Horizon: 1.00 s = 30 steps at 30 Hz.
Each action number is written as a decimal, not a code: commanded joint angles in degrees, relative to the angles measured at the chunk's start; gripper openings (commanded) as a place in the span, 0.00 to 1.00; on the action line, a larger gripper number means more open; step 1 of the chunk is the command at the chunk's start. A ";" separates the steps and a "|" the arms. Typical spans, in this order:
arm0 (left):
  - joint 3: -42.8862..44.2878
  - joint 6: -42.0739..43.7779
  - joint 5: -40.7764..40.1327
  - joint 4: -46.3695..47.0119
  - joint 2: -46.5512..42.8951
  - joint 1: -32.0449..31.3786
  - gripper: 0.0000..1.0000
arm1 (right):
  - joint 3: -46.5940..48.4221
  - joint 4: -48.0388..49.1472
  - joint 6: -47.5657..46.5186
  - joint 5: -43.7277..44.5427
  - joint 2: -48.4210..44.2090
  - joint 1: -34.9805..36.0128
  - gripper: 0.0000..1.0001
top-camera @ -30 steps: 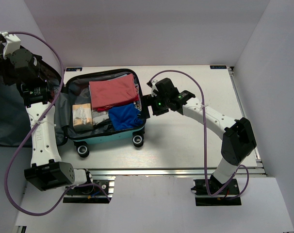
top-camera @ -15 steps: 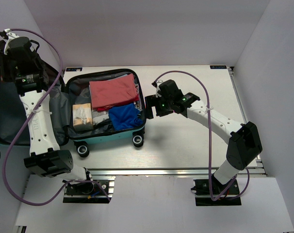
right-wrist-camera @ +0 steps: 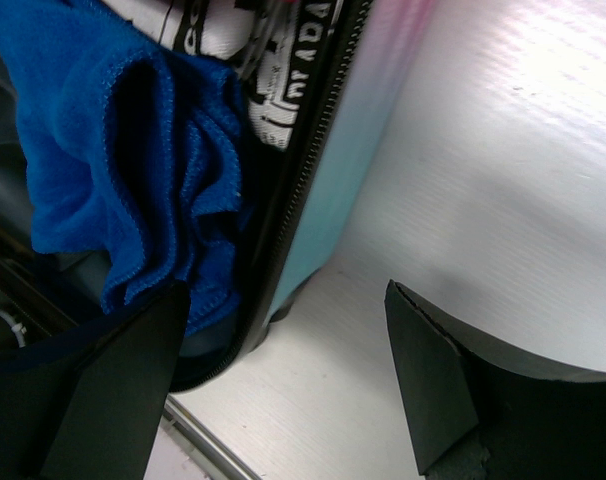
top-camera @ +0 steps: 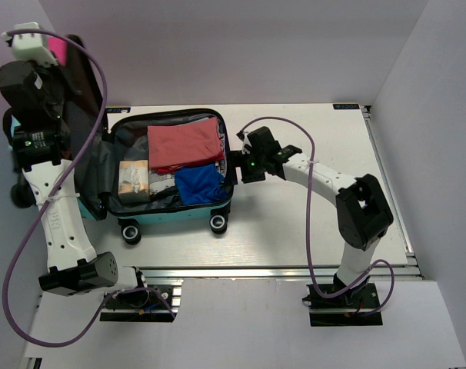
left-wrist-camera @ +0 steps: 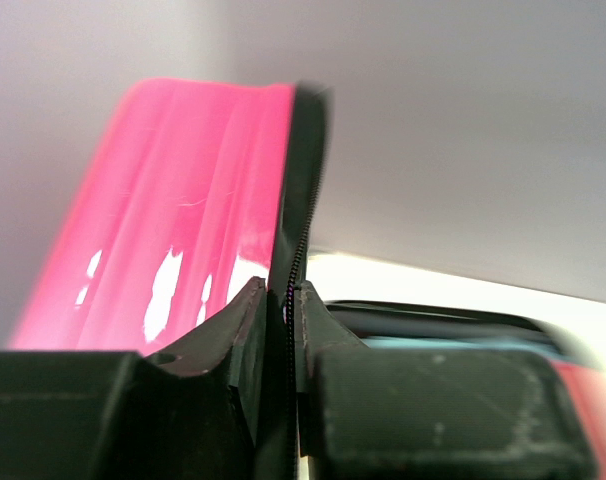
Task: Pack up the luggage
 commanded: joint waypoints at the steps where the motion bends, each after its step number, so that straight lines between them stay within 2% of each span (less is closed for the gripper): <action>1: -5.19 -17.22 26.61 7.29 -0.27 -3.16 0.00 | 3.66 3.97 0.52 -6.29 2.98 0.37 0.83; 2: -6.85 -17.84 29.67 8.52 -0.45 -3.77 0.00 | 4.79 4.14 0.78 -8.12 3.69 0.54 0.81; 7: -13.62 -23.03 33.91 17.66 -1.94 -6.84 0.00 | 5.68 7.65 2.19 -13.41 6.77 0.80 0.70; 8: -14.59 -23.64 34.36 18.63 -1.77 -7.46 0.00 | 5.59 8.62 2.45 -15.07 7.04 0.89 0.62; 10: -16.88 -24.61 34.80 20.48 -1.15 -9.91 0.00 | 5.16 12.12 3.16 -16.83 7.56 1.07 0.55; 11: -17.76 -24.96 34.80 21.09 -0.28 -10.88 0.00 | 4.98 13.45 3.60 -18.67 7.74 1.24 0.46; 12: -18.81 -25.57 35.06 22.75 -0.01 -11.94 0.00 | 4.72 14.68 4.03 -19.91 7.83 1.42 0.42; 15: -23.21 -26.28 34.80 25.22 1.74 -16.68 0.00 | 3.66 21.44 5.53 -24.31 8.10 1.60 0.39; 16: -24.17 -26.37 34.10 25.40 2.27 -17.91 0.00 | 2.79 22.68 6.23 -25.10 7.66 1.60 0.40; 17: -24.44 -26.46 33.84 25.58 3.41 -20.45 0.00 | 2.09 25.21 6.67 -26.67 7.31 1.51 0.49; 19: -24.54 -26.20 33.75 26.28 4.38 -22.92 0.00 | -0.63 27.17 7.64 -27.21 5.20 0.99 0.58; 20: -24.36 -26.28 33.31 26.55 4.82 -25.28 0.00 | -1.60 27.70 8.08 -27.04 4.33 0.72 0.70; 23: -24.01 -26.02 32.26 26.64 6.40 -29.51 0.00 | -6.17 28.40 8.69 -23.37 -0.94 -0.24 0.89; 25: -23.83 -26.02 32.25 26.55 7.55 -31.63 0.00 | -9.07 27.27 9.49 -19.68 -6.21 -0.77 0.89; 27: -23.66 -25.41 33.39 26.81 8.86 -34.17 0.34 | -12.85 21.59 10.71 -9.50 -12.08 -2.09 0.89; 28: -23.57 -25.06 34.00 26.64 9.13 -34.88 0.67 | -13.82 17.81 11.59 -5.46 -13.77 -2.44 0.89; 29: -23.22 -24.79 34.01 25.77 9.39 -35.41 0.98 | -14.79 14.29 12.82 2.85 -15.44 -3.66 0.89; 30: -22.61 -24.01 32.70 24.71 9.57 -35.94 0.98 | -15.15 8.25 14.39 6.41 -17.90 -4.02 0.89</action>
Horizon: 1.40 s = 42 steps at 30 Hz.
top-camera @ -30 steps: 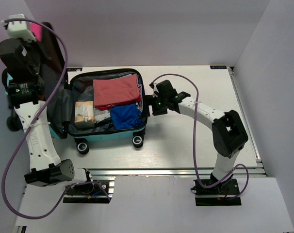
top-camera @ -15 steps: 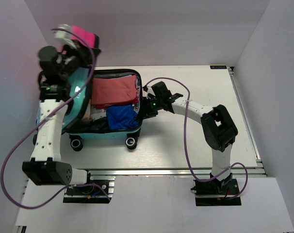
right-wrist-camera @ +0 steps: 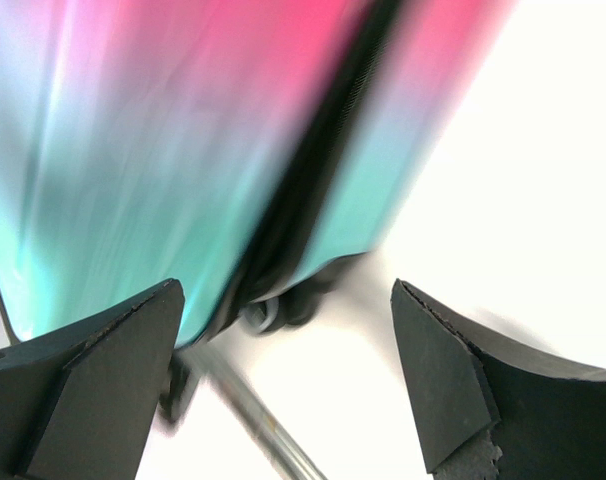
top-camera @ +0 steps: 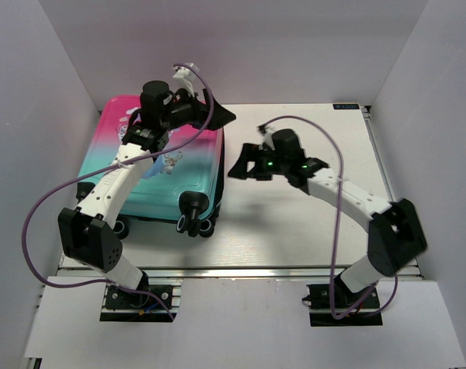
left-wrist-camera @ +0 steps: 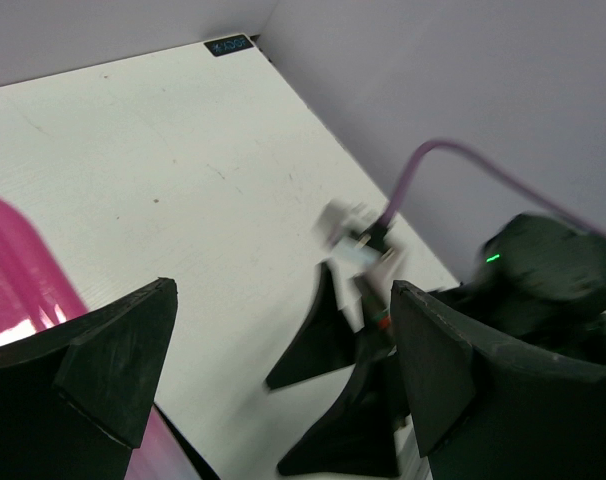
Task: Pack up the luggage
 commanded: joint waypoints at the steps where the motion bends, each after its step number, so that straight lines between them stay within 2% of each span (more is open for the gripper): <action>1: 2.07 2.25 -1.36 -1.89 -0.46 -2.30 0.98 | -1.73 -11.34 4.16 21.07 -7.12 -3.08 0.89; 2: 2.95 3.39 -2.15 -3.90 -0.72 -2.31 0.98 | -2.77 -12.75 4.33 22.25 -8.09 -3.44 0.89; 5: 4.53 4.36 -11.53 -10.65 -2.91 -2.84 0.98 | -5.23 -13.65 3.64 25.69 -11.95 -4.59 0.89; 6: 6.10 4.63 -20.87 -13.21 -3.53 -2.84 0.98 | -5.51 -13.39 2.33 25.43 -12.49 -4.94 0.89; 8: 7.78 3.67 -32.16 -21.91 -5.20 -2.84 0.98 | -5.77 -11.19 -0.57 21.05 -13.10 -5.02 0.89; 9: 8.57 2.79 -43.53 -25.16 -5.64 -2.14 0.98 | -5.51 -10.58 -3.54 19.81 -13.11 -4.85 0.89; 11: 7.80 -2.45 -54.83 -32.82 -8.27 -1.34 0.98 | -4.72 -9.69 -5.59 16.20 -12.15 -5.03 0.89; 12: 5.18 -4.49 -66.90 -34.67 -9.41 -0.73 0.98 | -3.67 -9.86 -6.55 15.67 -11.62 -4.85 0.89; 15: -1.06 -6.09 -75.95 -37.40 -14.07 2.16 0.98 | -1.13 -11.79 -7.79 14.53 -8.81 -5.03 0.89; 18: -1.61 -7.50 -80.53 -39.34 -16.62 6.56 0.98 | 0.02 -12.77 -8.49 11.37 -6.78 -4.94 0.89; 21: -1.18 -4.43 -87.05 -37.06 -18.04 12.44 0.98 | 0.47 -13.47 -9.98 8.57 -6.25 -4.68 0.89; 23: 0.58 0.31 -87.84 -36.71 -17.25 17.78 0.98 | 0.73 -13.47 -13.05 7.06 -6.43 -4.06 0.89; 27: 2.17 0.33 -85.23 -40.39 -10.68 27.20 0.98 | 0.56 -13.91 -19.04 6.35 -6.95 -1.17 0.89; 29: -0.55 -1.26 -81.98 -39.70 -9.43 30.81 0.98 | 0.73 -14.78 -20.09 7.14 -6.43 0.06 0.89; 30: -1.43 -1.35 -79.87 -38.91 -8.38 34.65 0.98 | 0.90 -15.92 -20.18 7.93 -6.08 0.24 0.89; 33: -3.63 -2.58 -71.88 -38.82 -6.27 39.42 0.98 | 0.82 -15.93 -19.75 9.25 -4.93 0.86 0.89; 41: -13.91 -6.62 -56.05 -35.39 -9.15 42.34 0.98 | 4.94 -16.28 -19.30 8.90 0.60 1.21 0.89; 42: -17.14 -7.06 -51.77 -34.26 -10.12 42.34 0.98 | 6.95 -16.98 -20.00 7.86 1.82 1.30 0.89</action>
